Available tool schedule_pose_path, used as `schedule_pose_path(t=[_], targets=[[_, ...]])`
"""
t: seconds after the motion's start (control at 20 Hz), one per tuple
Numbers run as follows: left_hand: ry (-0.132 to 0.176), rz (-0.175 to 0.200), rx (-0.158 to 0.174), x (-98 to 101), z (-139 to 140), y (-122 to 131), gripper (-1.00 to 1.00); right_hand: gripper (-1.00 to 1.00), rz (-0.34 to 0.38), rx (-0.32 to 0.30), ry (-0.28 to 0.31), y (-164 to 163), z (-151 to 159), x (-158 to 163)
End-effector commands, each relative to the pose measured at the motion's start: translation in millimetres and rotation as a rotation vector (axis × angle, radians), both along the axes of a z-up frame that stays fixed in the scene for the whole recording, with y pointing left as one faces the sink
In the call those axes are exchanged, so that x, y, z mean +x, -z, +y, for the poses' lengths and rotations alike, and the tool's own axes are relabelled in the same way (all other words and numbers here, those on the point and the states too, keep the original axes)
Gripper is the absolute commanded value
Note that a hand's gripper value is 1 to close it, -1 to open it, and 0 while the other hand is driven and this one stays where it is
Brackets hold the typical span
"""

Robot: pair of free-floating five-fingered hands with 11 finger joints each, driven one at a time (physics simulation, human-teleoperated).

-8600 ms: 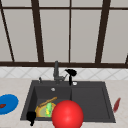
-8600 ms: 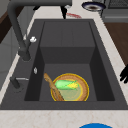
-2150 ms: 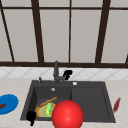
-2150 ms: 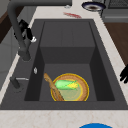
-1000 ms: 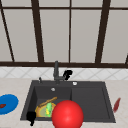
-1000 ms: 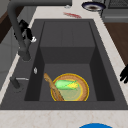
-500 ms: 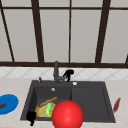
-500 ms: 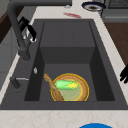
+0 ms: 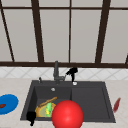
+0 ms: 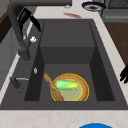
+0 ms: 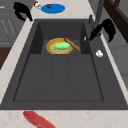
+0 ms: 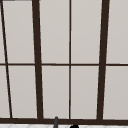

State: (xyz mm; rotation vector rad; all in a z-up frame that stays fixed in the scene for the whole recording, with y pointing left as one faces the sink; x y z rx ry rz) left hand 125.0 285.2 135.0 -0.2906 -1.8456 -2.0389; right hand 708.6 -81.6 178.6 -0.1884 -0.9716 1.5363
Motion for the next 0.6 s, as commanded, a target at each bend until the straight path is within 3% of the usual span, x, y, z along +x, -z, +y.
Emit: schedule_pose_path(t=[0.0,0.25,0.35,0.55], targets=[[0.0,0.0,0.0,0.0,0,0,0.0,-1.0,-0.008,0.0,0.0,-4,-12,-18],[0.0,0.0,0.0,0.0,0,0,0.0,-1.0,-0.037,-0.002,0.005,-11,-30,-27],[0.0,0.0,0.0,0.0,0,0,0.0,-1.0,0.022,-0.003,-0.018,-8,-23,-19],[0.0,0.0,0.0,0.0,0,0,0.0,-1.0,0.002,-0.009,-0.004,-7,-31,-26]])
